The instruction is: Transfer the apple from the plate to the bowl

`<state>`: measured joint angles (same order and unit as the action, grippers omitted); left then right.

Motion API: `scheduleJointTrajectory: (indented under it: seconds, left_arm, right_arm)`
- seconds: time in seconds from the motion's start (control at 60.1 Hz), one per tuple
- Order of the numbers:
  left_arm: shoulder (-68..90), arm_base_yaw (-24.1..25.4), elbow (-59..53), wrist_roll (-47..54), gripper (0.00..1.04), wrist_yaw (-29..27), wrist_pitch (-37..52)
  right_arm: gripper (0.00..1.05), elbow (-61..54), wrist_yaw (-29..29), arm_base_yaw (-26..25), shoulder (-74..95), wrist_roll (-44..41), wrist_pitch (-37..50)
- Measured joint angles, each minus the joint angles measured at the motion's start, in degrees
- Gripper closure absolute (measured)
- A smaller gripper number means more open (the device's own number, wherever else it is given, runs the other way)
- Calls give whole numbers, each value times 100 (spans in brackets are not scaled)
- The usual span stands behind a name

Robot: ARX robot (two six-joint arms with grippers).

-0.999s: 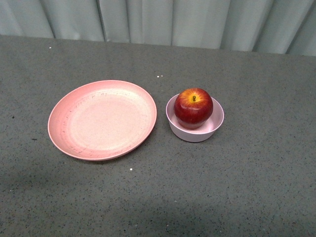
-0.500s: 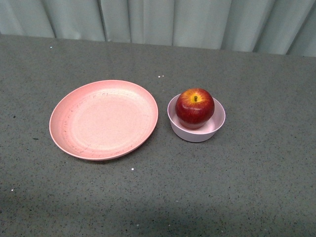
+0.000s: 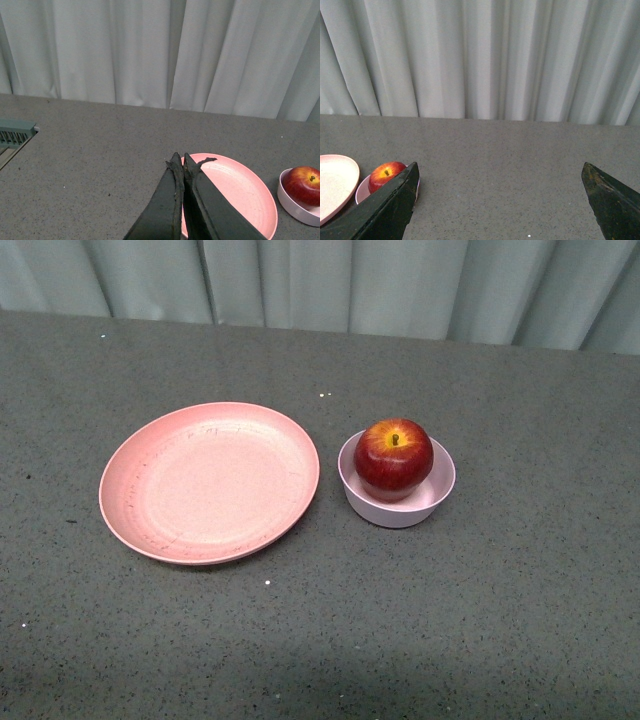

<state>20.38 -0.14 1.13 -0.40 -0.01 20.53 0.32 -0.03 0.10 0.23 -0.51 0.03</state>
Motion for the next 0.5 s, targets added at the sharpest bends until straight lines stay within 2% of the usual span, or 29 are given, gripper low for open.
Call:
scheduleJointTrajectory:
  seconds: [0.5]
  left_arm:
    - [-960,0,0,0,101,-2,-953]
  right_arm:
    - [9,2,-2,0,0,0,0]
